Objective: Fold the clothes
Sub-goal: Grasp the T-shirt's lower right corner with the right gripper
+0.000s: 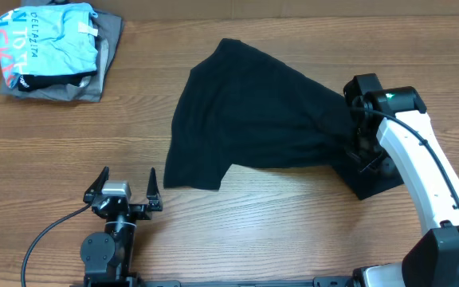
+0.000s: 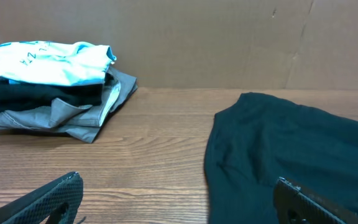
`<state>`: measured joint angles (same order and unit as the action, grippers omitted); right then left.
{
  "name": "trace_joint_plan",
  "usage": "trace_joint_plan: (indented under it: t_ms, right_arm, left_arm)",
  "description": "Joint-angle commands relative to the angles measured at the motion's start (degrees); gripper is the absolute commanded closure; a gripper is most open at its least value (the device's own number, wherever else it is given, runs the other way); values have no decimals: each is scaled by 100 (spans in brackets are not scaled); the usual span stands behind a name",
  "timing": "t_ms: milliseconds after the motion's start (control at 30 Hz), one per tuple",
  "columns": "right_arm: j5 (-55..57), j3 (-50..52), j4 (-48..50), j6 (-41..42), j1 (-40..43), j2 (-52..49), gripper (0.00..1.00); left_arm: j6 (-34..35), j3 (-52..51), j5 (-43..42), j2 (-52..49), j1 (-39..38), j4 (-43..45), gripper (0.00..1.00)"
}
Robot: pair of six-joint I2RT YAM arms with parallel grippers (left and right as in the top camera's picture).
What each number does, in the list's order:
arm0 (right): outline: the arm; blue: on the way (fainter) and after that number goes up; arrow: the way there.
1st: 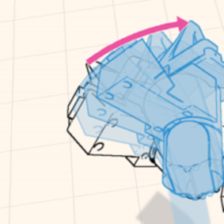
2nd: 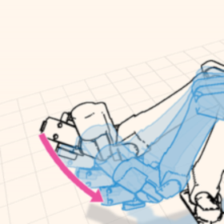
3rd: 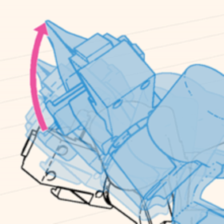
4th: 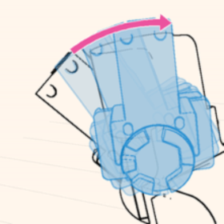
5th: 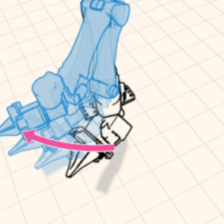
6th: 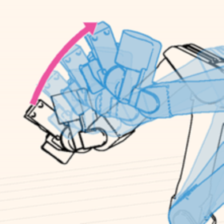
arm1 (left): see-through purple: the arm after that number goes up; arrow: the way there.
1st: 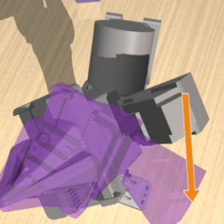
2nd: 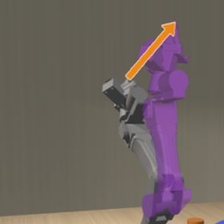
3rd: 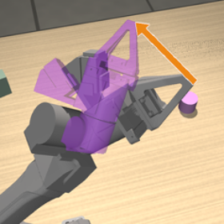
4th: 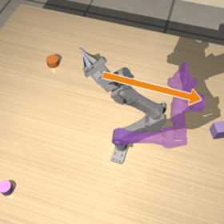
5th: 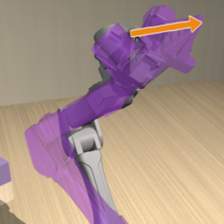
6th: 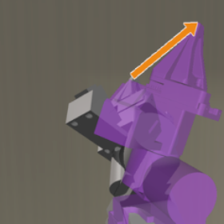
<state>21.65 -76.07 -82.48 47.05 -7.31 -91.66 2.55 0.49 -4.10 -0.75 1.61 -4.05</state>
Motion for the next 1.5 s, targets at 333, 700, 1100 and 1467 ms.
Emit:
trace_joint_plan:
  t_ms: [333,700,1100,1467]
  right_arm:
    - [-341,-13,671,-538,-11,116,96]
    - [-487,553,1386,-560,-11,116,96]
    - [-509,750,1670,-855,-11,116,96]
    - [-654,750,1799,-857,-11,116,96]
  left_arm:
    - [-129,-22,0,48,33,-4,0]
    - [-129,-22,2,48,33,-4,0]
    - [-129,-22,0,48,33,-4,0]
    - [619,-11,-1051,39,31,1108,0]
